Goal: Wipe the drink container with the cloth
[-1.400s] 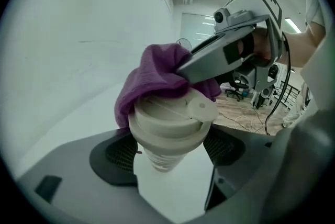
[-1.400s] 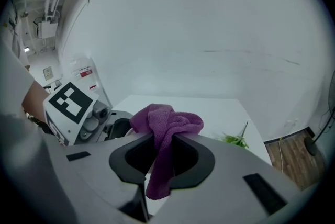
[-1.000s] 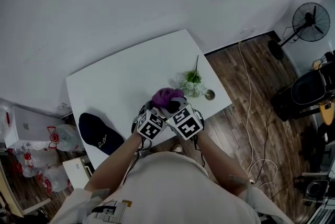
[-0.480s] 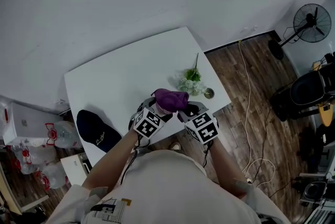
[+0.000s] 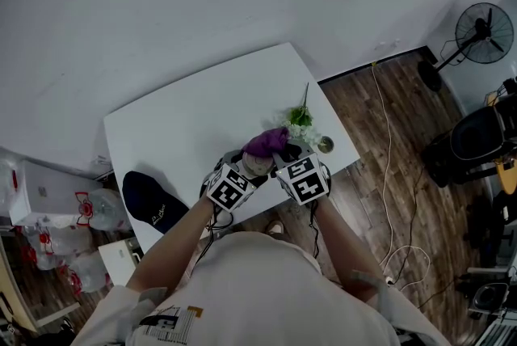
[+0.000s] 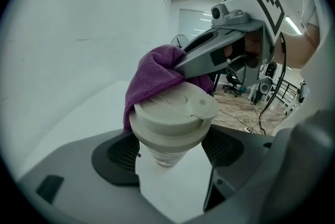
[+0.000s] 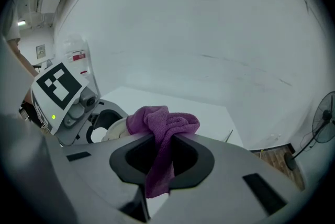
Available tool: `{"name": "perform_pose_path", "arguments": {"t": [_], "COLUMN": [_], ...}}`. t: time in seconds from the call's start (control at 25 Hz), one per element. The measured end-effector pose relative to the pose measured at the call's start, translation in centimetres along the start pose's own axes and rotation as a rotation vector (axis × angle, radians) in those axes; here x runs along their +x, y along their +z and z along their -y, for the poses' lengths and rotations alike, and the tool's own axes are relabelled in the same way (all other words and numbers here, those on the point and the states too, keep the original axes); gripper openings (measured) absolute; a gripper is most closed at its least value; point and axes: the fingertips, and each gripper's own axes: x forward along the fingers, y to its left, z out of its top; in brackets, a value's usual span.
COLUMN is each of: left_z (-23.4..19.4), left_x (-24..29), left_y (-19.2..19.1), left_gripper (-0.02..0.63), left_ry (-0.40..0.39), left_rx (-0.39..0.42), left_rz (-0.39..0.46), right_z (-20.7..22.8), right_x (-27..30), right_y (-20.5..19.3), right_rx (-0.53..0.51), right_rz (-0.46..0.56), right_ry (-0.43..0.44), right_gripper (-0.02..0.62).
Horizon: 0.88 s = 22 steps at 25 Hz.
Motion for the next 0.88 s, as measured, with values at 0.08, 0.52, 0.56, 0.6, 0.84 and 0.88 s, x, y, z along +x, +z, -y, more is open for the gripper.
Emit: {"name": "perform_pose_path", "arguments": {"t": [0.08,0.52,0.56,0.6,0.84,0.88], "left_z": [0.6,1.1,1.2,1.3,1.1,1.2], "left_x": [0.2,0.6,0.6,0.6,0.6,0.6], "left_y": [0.0,0.0,0.0,0.0,-0.2,-0.2], "left_gripper": [0.385,0.387,0.387,0.385,0.376,0.374], "left_ry": [-0.007,0.03,0.024,0.018,-0.007,-0.01], "left_rx": [0.04,0.023,0.029,0.033,-0.023,-0.024], "left_rz": [-0.011,-0.018,-0.021,-0.023,-0.004,0.001], "right_z": [-1.1,-6.7,-7.1,-7.1,-4.0,-3.3], "right_x": [0.6,-1.3,-1.8,-2.2,-3.8,-3.8], "right_y": [0.8,0.0,-0.4,-0.8,-2.9,-3.2], "right_rx": [0.013,-0.182,-0.179,-0.175,-0.069,-0.052], "right_rz": [0.033,-0.002,0.003,0.004,-0.048,-0.048], "right_ry": [0.035,0.15,0.157,0.157,0.136,0.121], "right_gripper": [0.08,0.083,0.081,0.083,0.083,0.083]}}
